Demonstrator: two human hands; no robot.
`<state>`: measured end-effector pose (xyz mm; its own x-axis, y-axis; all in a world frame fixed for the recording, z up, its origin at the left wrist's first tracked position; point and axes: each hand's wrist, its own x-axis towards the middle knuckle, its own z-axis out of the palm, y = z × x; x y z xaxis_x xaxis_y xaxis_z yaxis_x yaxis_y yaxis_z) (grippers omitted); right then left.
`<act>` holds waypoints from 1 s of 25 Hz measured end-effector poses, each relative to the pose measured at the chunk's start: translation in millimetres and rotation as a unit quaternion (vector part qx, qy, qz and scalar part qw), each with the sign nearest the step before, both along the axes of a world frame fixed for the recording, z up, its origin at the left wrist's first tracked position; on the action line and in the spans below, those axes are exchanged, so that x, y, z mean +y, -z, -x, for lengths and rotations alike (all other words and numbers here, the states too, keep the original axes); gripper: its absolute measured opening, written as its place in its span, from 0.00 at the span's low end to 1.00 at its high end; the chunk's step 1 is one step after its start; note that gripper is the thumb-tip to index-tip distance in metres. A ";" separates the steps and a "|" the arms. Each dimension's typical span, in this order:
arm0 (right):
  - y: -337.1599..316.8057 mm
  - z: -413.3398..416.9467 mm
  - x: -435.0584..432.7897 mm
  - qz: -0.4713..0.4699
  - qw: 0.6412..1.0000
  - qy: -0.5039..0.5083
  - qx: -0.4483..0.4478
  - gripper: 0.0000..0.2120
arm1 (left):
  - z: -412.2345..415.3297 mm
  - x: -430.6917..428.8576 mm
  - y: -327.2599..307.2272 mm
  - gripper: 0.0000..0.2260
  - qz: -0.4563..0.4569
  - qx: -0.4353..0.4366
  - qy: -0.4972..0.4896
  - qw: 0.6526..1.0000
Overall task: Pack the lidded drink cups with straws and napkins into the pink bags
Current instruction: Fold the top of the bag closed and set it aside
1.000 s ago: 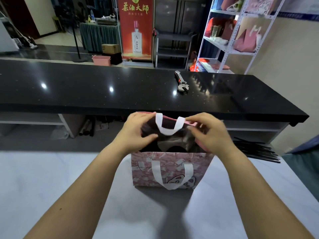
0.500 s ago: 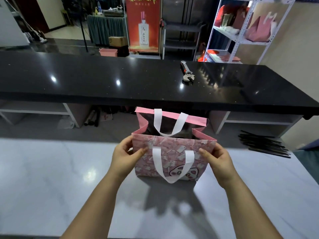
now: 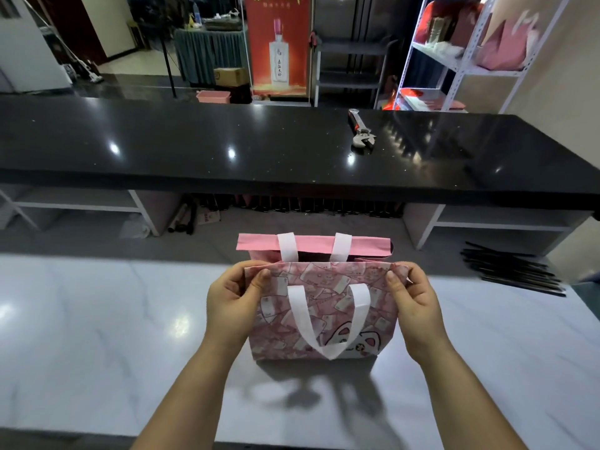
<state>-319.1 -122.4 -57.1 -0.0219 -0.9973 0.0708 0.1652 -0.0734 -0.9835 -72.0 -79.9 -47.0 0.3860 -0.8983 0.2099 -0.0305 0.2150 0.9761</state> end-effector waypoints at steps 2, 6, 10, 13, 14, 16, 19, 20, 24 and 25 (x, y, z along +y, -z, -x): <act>-0.5 -1.8 0.7 0.025 0.999 0.027 0.020 0.12 | 0.1 -1.1 8.0 0.03 0.003 0.031 -0.054 0.998; -5.9 5.9 -13.6 0.045 0.998 -0.009 0.040 0.11 | -23.1 -10.8 13.9 0.06 -0.018 -0.095 -0.037 0.995; -12.9 8.8 -28.0 0.021 0.996 -0.078 0.036 0.07 | -36.0 -22.5 -1.9 0.03 -0.047 -0.019 0.056 0.997; -14.9 7.3 -24.4 0.028 0.998 -0.027 0.044 0.06 | -26.6 -23.4 -2.8 0.12 -0.007 0.008 -0.035 0.999; -13.4 9.8 -24.6 0.030 0.998 -0.023 0.049 0.07 | -24.2 -23.1 -3.1 0.14 -0.006 0.028 -0.049 0.998; -15.2 16.9 -26.0 0.022 0.997 -0.038 0.066 0.14 | -24.2 -23.0 -4.5 0.17 -0.013 0.049 -0.045 0.998; -43.1 27.1 -28.6 0.059 0.965 -0.107 0.234 0.30 | -29.2 -22.3 -12.8 0.20 -0.025 0.003 -0.026 0.999; -58.8 26.3 -29.5 0.079 0.935 -0.145 0.313 0.33 | -30.4 -21.4 -15.1 0.20 -0.023 -0.035 -0.020 0.999; -108.8 1.6 -44.6 0.190 0.735 -0.265 0.594 0.31 | -30.7 -15.5 -20.2 0.14 -0.006 -0.165 -0.006 0.986; -112.4 -5.0 -47.0 0.221 0.695 -0.273 0.627 0.29 | -31.4 -14.2 -21.4 0.14 0.006 -0.199 -0.008 0.980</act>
<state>-314.1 -169.4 55.3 0.7066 -0.7076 -0.0059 -0.6804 -0.6770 -0.2805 -40.6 -94.1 -25.5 0.2850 -0.8891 0.3582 -0.4124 0.2236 0.8832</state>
